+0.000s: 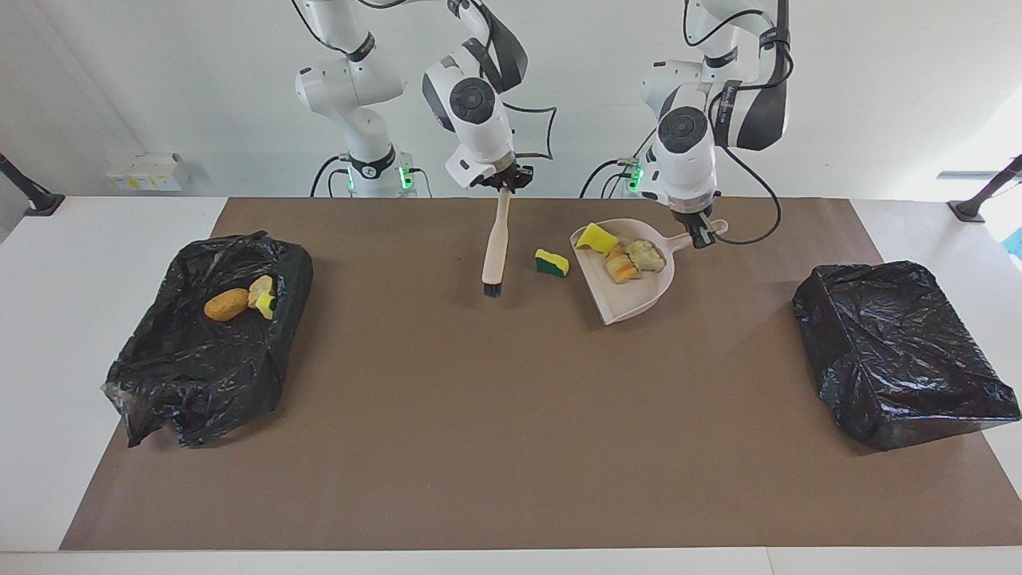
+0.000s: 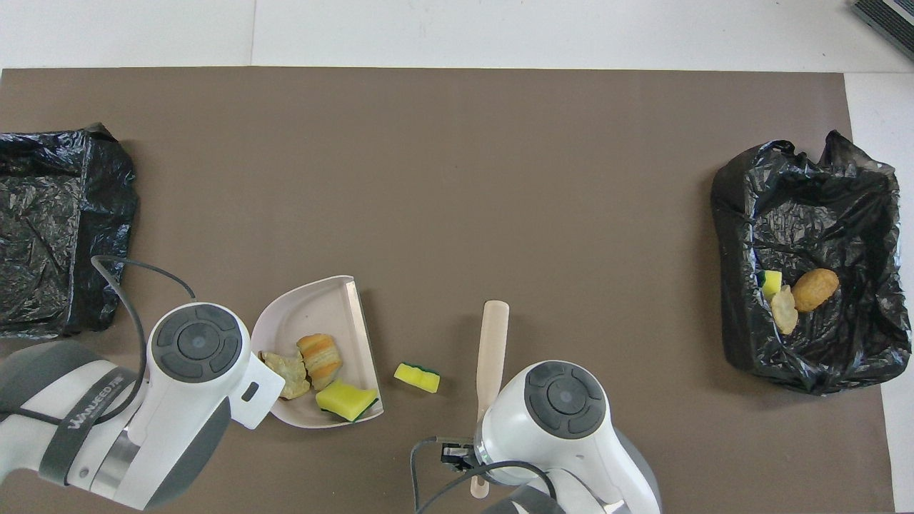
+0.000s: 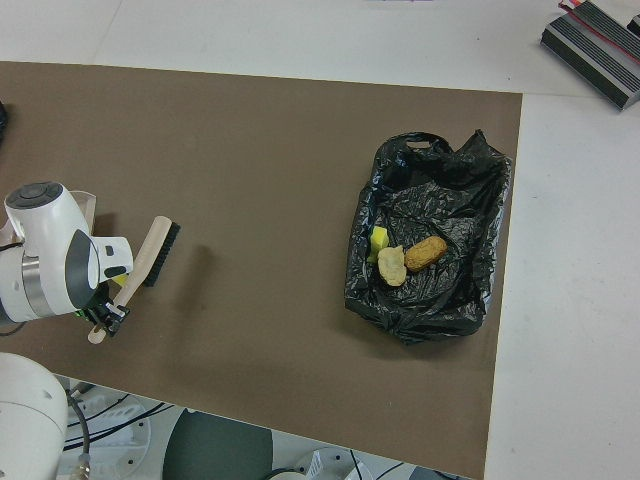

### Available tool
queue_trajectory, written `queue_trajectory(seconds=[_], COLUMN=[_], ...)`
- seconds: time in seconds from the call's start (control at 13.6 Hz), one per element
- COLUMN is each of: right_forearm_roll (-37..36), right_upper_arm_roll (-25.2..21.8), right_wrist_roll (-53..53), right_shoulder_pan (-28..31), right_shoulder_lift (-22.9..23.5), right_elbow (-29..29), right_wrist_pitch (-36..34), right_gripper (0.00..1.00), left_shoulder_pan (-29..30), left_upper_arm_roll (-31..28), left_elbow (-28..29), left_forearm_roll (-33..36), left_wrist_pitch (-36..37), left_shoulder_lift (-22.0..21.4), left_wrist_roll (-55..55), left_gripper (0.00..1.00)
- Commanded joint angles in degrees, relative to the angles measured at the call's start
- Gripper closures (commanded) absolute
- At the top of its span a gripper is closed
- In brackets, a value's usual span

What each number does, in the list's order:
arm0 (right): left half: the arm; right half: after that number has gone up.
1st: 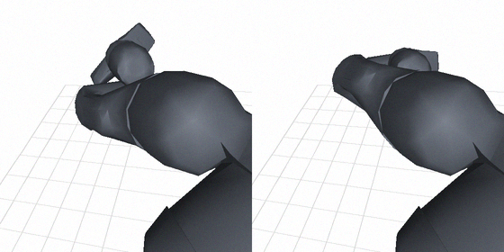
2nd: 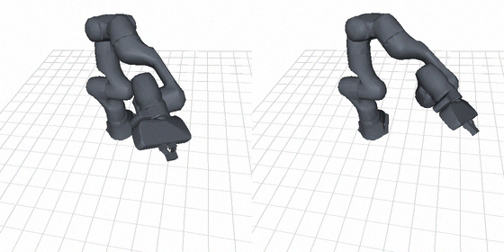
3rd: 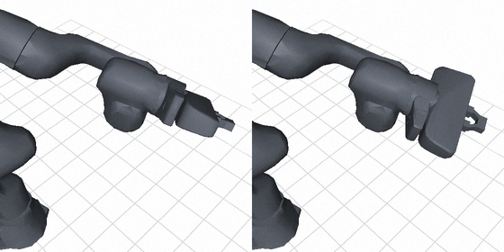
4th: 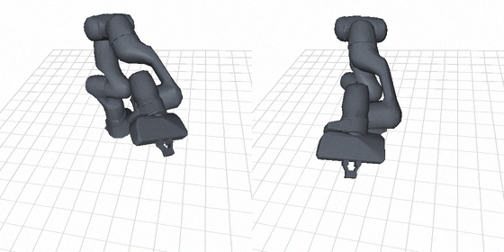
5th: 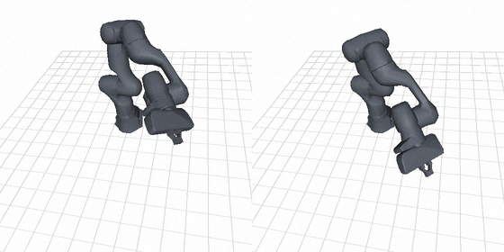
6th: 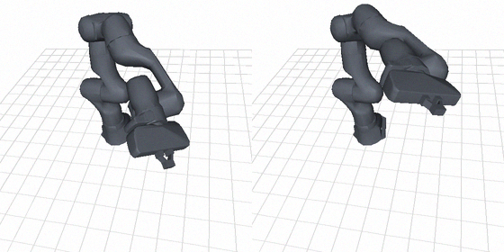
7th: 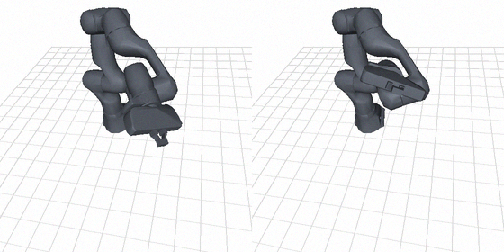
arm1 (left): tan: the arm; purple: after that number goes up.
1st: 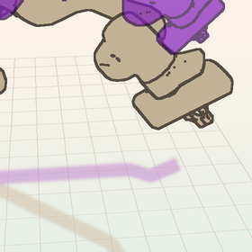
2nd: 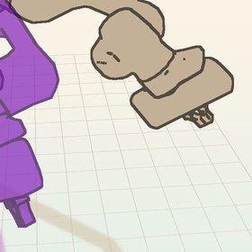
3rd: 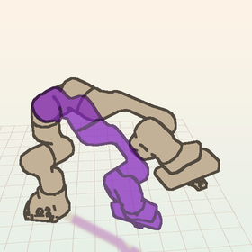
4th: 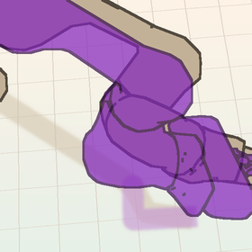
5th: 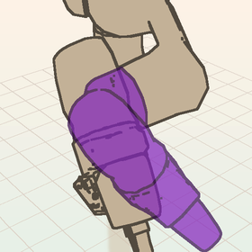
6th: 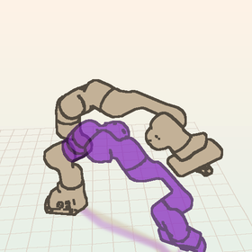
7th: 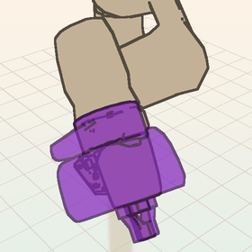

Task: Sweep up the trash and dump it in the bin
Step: 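Sweep the last sponge piece into the dustpan with the right gripper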

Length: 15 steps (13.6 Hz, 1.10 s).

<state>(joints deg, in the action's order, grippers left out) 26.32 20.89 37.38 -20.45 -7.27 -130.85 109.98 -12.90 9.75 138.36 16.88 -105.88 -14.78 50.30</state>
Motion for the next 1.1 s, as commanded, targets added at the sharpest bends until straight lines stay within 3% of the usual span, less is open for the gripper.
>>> queue_trajectory(seconds=[0.0, 0.22, 0.51, 0.73, 1.03], right_forearm_roll=[1.36, 3.63, 6.79, 14.17, 17.01], right_upper_arm_roll=[-0.06, -0.06, -0.06, -0.06, -0.06], right_wrist_roll=[-0.20, -0.65, -0.73, -1.35, -1.17], right_shoulder_pan=[-1.00, -1.26, -3.46, -6.62, -7.41], right_shoulder_lift=[2.08, 4.53, 8.59, 10.17, 11.40], right_elbow=[-0.55, -0.55, 0.33, 0.33, 2.26], right_wrist_pitch=[2.96, 5.85, 13.59, 22.09, 24.15], right_gripper=[1.00, 1.00, 1.00, 1.00, 1.00], left_shoulder_pan=[1.57, 0.17, -4.85, -7.13, -6.87], left_upper_arm_roll=[0.44, 0.71, 0.88, 0.88, 0.97], left_elbow=[5.42, 5.70, -1.67, -3.44, -2.57], left_forearm_roll=[1.13, 1.05, 0.26, -1.50, -1.68], left_wrist_pitch=[-3.89, -6.09, -4.08, -4.07, -10.73], left_shoulder_lift=[-2.98, 0.78, 9.05, 10.12, 10.38], left_wrist_roll=[0.24, -1.77, -5.74, -5.74, -1.11], left_gripper=[1.00, 1.00, 1.00, 1.00, 1.00])
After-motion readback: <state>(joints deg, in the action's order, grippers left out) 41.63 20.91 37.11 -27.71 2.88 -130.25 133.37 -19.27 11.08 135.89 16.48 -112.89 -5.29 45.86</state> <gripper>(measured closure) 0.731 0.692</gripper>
